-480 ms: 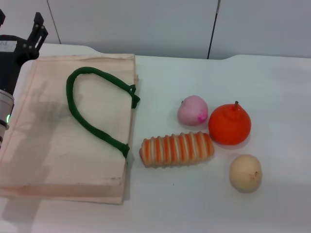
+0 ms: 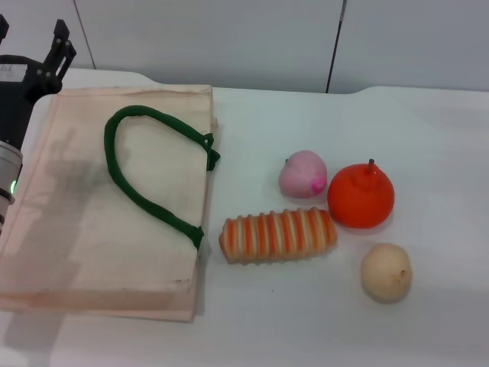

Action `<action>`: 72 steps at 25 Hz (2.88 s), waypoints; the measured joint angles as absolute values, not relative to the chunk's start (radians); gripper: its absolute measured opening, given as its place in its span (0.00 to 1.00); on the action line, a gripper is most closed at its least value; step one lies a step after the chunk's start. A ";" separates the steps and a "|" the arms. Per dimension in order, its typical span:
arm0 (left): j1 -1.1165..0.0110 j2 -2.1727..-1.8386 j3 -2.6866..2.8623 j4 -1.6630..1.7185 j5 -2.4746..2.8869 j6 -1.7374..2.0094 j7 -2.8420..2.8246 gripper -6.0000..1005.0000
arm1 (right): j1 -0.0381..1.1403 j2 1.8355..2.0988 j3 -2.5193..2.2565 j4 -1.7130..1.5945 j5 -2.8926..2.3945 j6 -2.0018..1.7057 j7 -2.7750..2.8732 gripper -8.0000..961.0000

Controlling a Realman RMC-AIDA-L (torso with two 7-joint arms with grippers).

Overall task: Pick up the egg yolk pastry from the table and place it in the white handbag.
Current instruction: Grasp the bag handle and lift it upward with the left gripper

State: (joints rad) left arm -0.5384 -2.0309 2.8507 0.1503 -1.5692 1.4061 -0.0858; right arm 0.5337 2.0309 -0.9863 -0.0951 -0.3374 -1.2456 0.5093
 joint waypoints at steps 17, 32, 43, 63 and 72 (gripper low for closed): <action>-0.536 -2.031 2.856 0.150 -1.569 1.416 -0.114 0.87 | 0.527 2.031 -0.987 -0.095 -0.338 -1.274 0.510 0.92; -0.525 -2.005 2.861 0.047 -1.442 1.406 -0.531 0.87 | 0.513 1.979 -1.009 -0.174 -0.636 -1.309 0.753 0.91; -0.555 -2.019 2.861 -0.301 -1.222 1.405 -1.131 0.87 | 0.494 1.947 -0.997 -0.397 -1.104 -1.416 0.989 0.91; -0.728 -2.016 2.862 -0.696 -0.569 1.420 -1.789 0.87 | 0.511 1.961 -0.960 -0.737 -1.577 -1.479 1.336 0.90; -0.794 -2.025 2.862 -0.752 -0.402 1.377 -1.861 0.87 | 0.515 1.976 -0.894 -0.730 -1.614 -1.466 1.327 0.90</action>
